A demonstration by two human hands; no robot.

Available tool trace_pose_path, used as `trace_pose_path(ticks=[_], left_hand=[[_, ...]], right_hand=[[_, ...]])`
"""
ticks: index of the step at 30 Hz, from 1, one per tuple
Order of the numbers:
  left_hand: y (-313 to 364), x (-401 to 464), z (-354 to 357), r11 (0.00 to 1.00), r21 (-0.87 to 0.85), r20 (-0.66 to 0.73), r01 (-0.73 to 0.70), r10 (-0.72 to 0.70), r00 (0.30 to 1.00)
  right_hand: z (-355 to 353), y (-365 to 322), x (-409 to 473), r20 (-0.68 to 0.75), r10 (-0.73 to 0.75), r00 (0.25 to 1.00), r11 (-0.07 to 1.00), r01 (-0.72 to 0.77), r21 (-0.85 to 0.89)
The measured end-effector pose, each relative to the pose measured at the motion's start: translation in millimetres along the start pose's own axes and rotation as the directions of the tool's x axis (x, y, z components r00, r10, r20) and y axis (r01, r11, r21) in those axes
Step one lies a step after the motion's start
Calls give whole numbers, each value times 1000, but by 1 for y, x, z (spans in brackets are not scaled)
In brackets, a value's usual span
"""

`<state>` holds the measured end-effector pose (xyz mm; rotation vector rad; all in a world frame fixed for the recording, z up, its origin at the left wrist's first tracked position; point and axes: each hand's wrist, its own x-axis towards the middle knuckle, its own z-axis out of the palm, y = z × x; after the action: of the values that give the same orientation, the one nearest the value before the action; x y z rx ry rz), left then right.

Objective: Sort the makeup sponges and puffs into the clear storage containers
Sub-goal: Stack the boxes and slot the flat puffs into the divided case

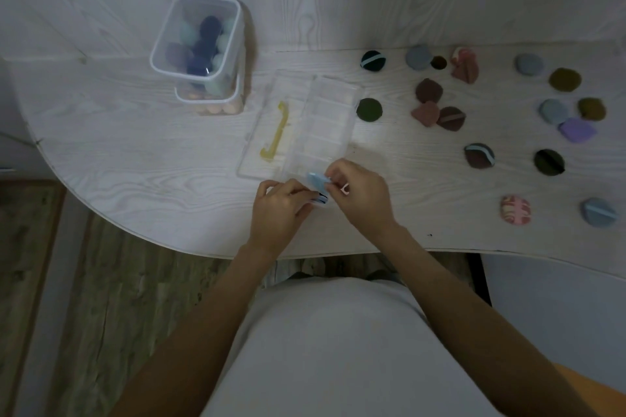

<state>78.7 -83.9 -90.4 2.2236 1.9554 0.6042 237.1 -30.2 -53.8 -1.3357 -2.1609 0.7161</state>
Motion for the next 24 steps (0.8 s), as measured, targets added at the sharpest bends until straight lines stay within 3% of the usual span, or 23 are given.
trace_pose_path(ticks=[5,9,13,19,24], left_hand=[[0,-5,5,1000,1,-34,-3,3,999],[0,-9,9,1000,-12,-89,-3,2,996],[1,-8,10,999,-43,-115,21,-26,993],[7,5,15,999,-14,-51,43,-44,998],[25,24,23,994,-4,-26,107,-107,994]], right_hand=[[17,6,4,29,-229,973,920,226,-321],[29,7,6,38,-213,976,867,206,-454],[28,10,7,68,-163,984,906,176,-384],[-1,33,0,7,-17,1000,995,17,-99],[-52,85,16,-82,87,993,990,-95,-106]])
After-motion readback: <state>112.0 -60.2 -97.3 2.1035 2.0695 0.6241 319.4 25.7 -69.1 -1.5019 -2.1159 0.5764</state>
